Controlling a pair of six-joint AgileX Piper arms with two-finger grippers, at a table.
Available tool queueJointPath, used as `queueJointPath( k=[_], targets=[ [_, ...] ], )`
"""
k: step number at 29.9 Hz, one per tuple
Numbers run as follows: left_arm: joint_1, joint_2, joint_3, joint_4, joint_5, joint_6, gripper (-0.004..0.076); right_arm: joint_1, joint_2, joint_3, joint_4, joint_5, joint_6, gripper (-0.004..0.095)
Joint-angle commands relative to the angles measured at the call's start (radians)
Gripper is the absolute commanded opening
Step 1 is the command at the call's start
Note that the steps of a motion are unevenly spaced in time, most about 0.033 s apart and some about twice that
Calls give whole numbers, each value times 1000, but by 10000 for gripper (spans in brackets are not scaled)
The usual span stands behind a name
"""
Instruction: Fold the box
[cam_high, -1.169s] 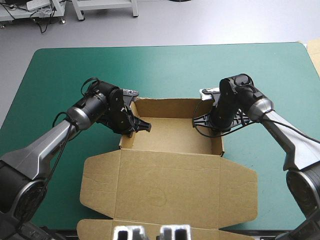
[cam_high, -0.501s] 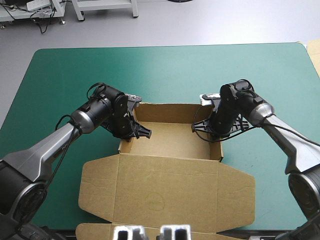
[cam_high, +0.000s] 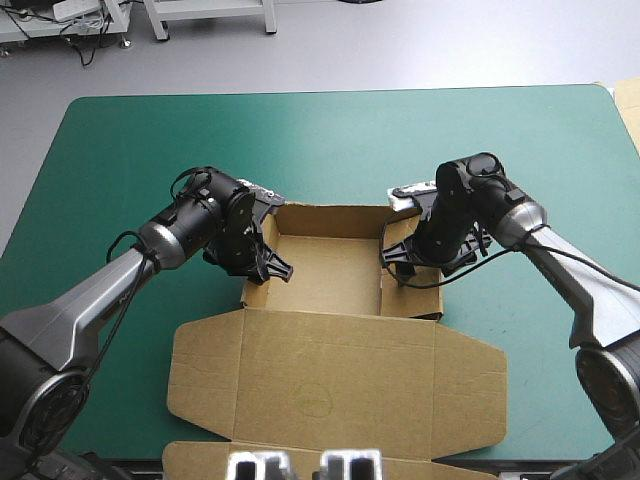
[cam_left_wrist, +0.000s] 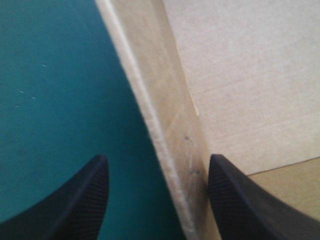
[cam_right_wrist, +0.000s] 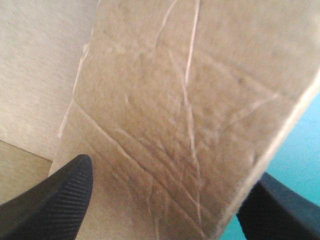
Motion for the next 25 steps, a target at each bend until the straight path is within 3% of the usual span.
queueJointPath(
  k=[1, 9, 14, 17, 22, 23, 25],
  targets=[
    [-7, -65, -69, 71, 59, 0, 439, -1, -58, -116, 22, 34, -11, 739],
    [-7, -154, -244, 208, 67, 0, 439, -1, -87, -358, 27, 34, -17, 739],
    [-7, -250, -335, 274, 73, 31, 433, -1, -109, -406, -41, 34, -19, 739],
    [-7, -325, -331, 269, 74, 59, 341, -1, -114, -406, -64, 34, -23, 739],
    [-7, -474, -260, 262, 74, 110, 27, -1, -119, -406, -64, 34, -31, 739],
    [-7, -508, -235, 262, 74, 122, -8, -1, -119, -406, -65, 34, -31, 739],
    [-7, -572, -181, 247, 76, 128, -3, -1, -119, -402, -65, 34, -35, 739]
  ],
)
